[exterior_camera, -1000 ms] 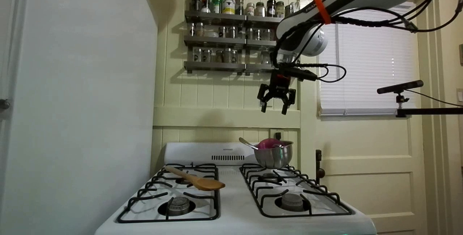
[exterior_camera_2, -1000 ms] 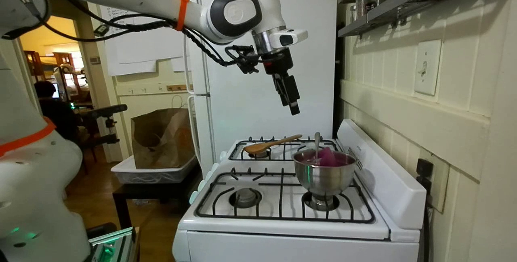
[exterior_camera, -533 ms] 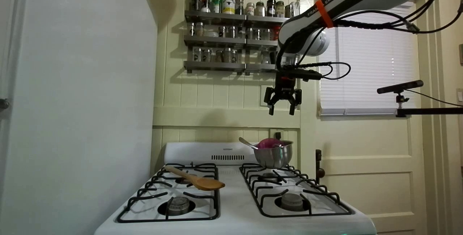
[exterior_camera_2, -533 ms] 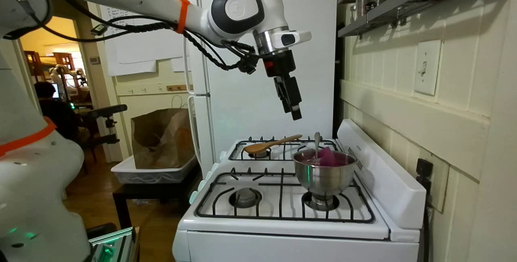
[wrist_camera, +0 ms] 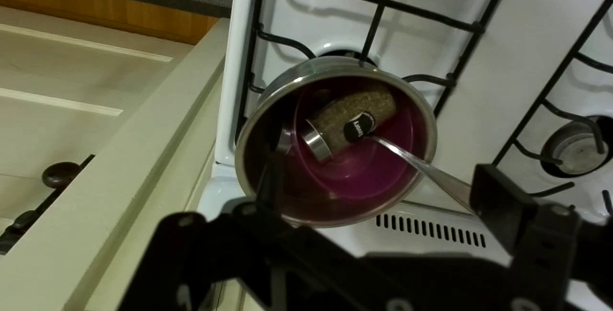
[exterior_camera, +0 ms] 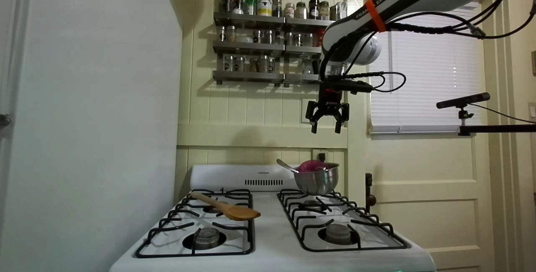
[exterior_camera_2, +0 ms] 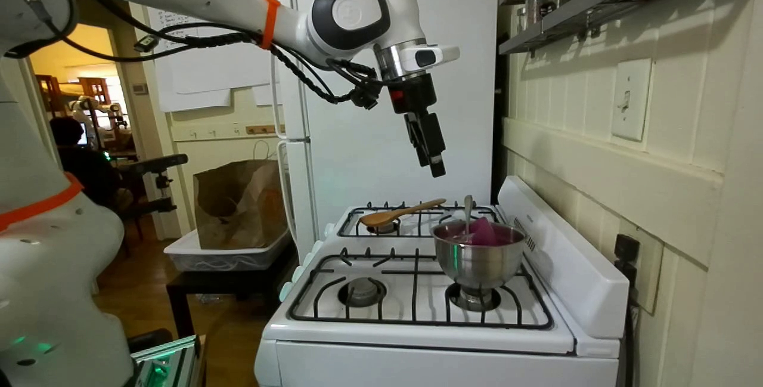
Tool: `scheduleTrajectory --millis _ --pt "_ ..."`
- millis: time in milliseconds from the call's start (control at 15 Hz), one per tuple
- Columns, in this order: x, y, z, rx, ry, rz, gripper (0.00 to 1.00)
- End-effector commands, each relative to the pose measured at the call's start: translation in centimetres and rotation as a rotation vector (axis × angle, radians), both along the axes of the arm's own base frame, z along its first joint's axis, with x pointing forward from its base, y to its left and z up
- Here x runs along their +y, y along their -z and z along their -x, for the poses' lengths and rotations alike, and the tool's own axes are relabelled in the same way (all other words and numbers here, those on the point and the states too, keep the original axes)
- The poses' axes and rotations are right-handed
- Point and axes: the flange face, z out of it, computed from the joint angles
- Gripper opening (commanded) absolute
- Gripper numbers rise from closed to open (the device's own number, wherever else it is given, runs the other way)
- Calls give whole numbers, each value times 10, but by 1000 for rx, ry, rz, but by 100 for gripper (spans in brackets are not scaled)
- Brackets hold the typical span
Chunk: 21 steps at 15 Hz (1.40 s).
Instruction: Remove the wooden spoon from the silver bowl and place it on the stove top and place the spice on the spice rack
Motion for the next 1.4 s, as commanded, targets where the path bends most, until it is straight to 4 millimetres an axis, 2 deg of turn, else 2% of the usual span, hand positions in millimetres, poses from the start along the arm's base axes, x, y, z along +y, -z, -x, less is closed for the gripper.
scheduleTrajectory --millis 0,400,733,1333 --pt "0 -1 0 1 0 0 100" --pt "0 -1 0 1 0 0 100" --pt "8 14 3 61 117 -6 100" --pt "16 43 -17 -19 597 9 100"
